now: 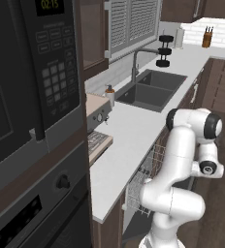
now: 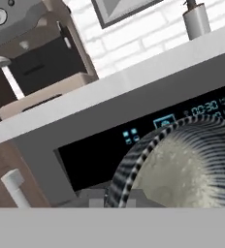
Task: Pick up the cup and bowl from the counter, place them in the dishwasher, and close the dishwasher door.
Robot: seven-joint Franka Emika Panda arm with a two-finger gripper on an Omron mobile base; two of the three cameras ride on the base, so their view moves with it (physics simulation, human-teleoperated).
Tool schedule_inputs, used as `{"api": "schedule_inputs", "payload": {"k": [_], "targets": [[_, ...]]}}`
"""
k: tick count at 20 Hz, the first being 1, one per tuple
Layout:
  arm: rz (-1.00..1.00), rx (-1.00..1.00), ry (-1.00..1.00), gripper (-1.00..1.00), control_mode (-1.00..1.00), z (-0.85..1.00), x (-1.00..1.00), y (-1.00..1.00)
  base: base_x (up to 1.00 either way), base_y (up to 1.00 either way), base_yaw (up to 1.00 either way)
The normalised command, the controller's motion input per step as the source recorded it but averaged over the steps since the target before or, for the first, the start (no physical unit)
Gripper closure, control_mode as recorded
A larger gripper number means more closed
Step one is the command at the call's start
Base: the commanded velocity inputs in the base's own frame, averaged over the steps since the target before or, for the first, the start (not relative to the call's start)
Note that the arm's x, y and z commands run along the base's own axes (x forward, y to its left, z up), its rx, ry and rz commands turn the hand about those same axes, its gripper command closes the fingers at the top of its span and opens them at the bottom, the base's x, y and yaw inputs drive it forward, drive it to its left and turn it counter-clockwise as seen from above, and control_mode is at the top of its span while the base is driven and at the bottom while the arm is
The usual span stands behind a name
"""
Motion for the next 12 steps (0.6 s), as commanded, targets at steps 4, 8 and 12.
{"api": "schedule_inputs", "payload": {"k": [4,8,12], "targets": [[-0.05,-0.15,0.02,1.00,-1.00,-0.46,0.01,0.03,0.00,0.00,0.00],[-0.04,-0.06,0.02,1.00,-1.00,-0.06,0.03,0.33,0.00,0.00,0.00],[-0.06,-0.20,0.14,1.00,-1.00,-0.17,0.21,0.54,0.00,0.00,0.00]]}}
